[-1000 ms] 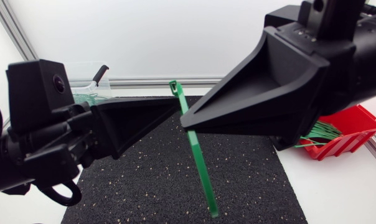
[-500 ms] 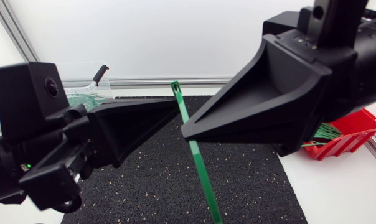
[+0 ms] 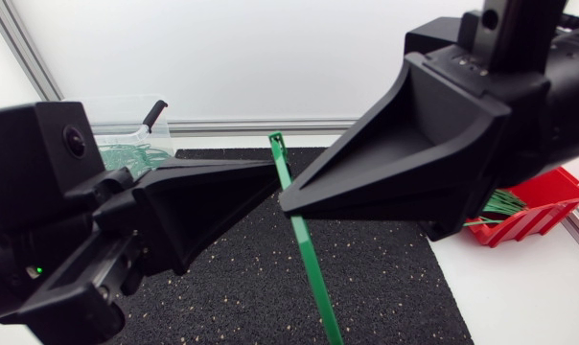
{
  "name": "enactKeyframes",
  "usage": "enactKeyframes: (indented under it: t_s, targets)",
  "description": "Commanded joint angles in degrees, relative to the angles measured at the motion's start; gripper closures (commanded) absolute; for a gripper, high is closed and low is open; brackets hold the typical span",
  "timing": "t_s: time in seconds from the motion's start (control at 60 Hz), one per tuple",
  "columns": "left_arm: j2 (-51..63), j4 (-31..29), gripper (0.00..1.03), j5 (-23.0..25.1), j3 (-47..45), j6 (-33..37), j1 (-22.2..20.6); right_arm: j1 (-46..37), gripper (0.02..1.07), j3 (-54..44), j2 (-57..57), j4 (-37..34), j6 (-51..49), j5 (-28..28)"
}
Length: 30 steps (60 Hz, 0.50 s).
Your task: Take a green cable tie from the red box, thread the tail through the head to close it, then place it in the transparent bin on the left.
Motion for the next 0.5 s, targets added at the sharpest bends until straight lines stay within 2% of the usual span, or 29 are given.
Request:
enactKeyframes:
  t_s: [0.0,0.233,0.483]
  targets:
    - [-0.58,0.22,1.00,-0.25,-0.67,1.10,-0.67,0.24,1.01,-0.11,-0.20,0.61,2.03,0.10]
    - [-1.37,-0.04,1.00,-1.56,-0.94,1.89,-1.81,-0.20,1.01,-0.82,-0.20,1.05,2.03,0.19]
    - [-1.11,0.13,1.00,-1.92,-1.02,2.33,-1.11,-0.20,1.01,-1.25,-0.99,1.23,2.03,0.19]
